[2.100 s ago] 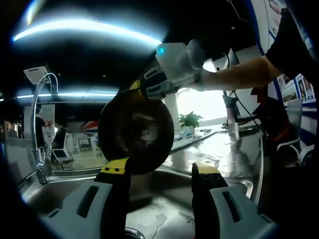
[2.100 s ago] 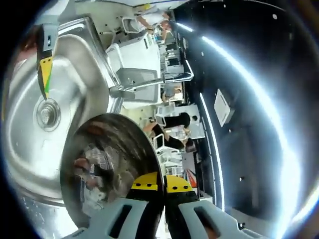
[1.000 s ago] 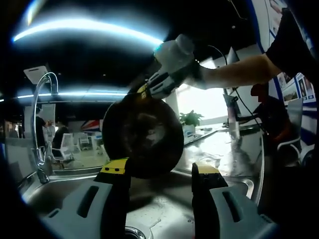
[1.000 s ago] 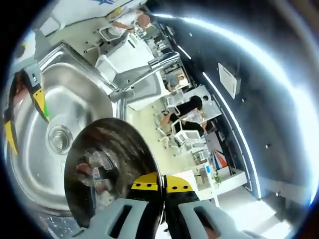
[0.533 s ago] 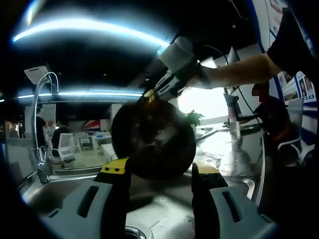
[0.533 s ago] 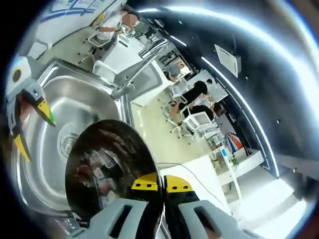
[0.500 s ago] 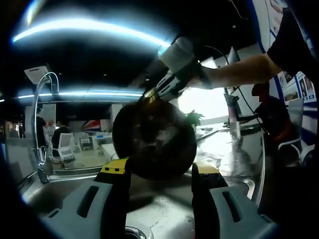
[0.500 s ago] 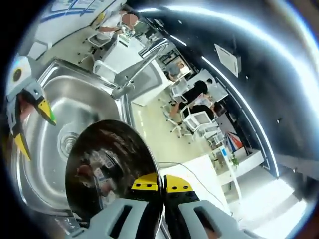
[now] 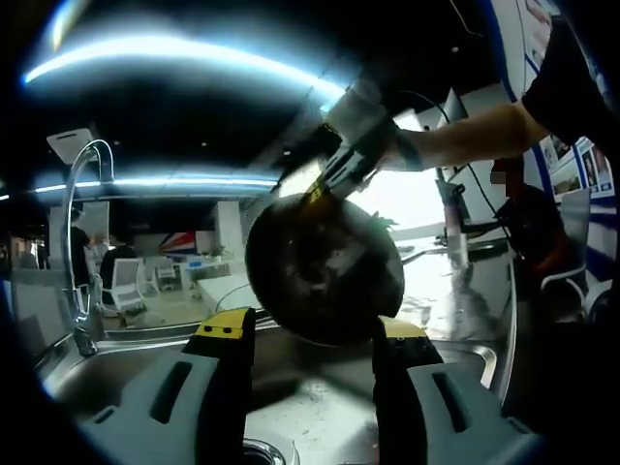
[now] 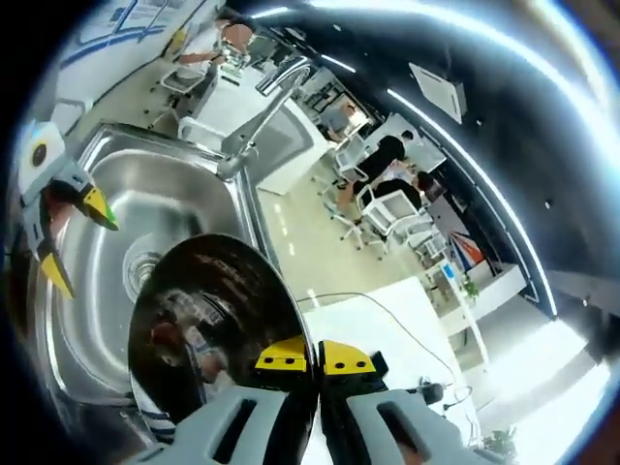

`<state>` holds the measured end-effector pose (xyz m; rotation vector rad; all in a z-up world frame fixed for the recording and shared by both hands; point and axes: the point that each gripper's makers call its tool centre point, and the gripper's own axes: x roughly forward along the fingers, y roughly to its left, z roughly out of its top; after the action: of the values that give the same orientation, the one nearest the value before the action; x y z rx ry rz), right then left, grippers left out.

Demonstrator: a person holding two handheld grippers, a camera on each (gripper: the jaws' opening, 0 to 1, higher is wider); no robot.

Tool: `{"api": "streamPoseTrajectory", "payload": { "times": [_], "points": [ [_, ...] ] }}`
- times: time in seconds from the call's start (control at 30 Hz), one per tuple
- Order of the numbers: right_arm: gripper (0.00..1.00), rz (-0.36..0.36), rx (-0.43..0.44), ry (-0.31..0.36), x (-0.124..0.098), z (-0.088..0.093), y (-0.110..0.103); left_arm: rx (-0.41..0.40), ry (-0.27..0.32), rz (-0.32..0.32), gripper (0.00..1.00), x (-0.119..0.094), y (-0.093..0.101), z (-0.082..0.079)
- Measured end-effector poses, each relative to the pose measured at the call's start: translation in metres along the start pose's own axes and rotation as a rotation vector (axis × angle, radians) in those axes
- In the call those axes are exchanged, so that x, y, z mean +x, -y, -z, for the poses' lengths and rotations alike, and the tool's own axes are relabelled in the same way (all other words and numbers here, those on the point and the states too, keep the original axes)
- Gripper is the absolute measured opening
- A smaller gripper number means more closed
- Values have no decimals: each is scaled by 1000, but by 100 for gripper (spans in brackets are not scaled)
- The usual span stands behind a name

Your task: Pick up bowl with dirty water move over sink pour dirty water into sink return bowl to place

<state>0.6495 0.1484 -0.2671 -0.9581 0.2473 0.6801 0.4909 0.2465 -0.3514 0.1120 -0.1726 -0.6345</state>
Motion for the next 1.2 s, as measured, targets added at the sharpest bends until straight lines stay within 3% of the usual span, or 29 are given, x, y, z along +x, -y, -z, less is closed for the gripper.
{"api": "streamPoseTrajectory", "payload": {
  "times": [0.57,0.6,1.2],
  "points": [
    [0,15,30,-56,-20,34,14,0,-4,-7,48,0,-1,1],
    [0,8,41,-70,-25,46,16,2,-7,-7,48,0,-1,1],
    [0,4,66,-150,-48,96,26,8,-11,-13,47,1,-2,2]
  ]
}}
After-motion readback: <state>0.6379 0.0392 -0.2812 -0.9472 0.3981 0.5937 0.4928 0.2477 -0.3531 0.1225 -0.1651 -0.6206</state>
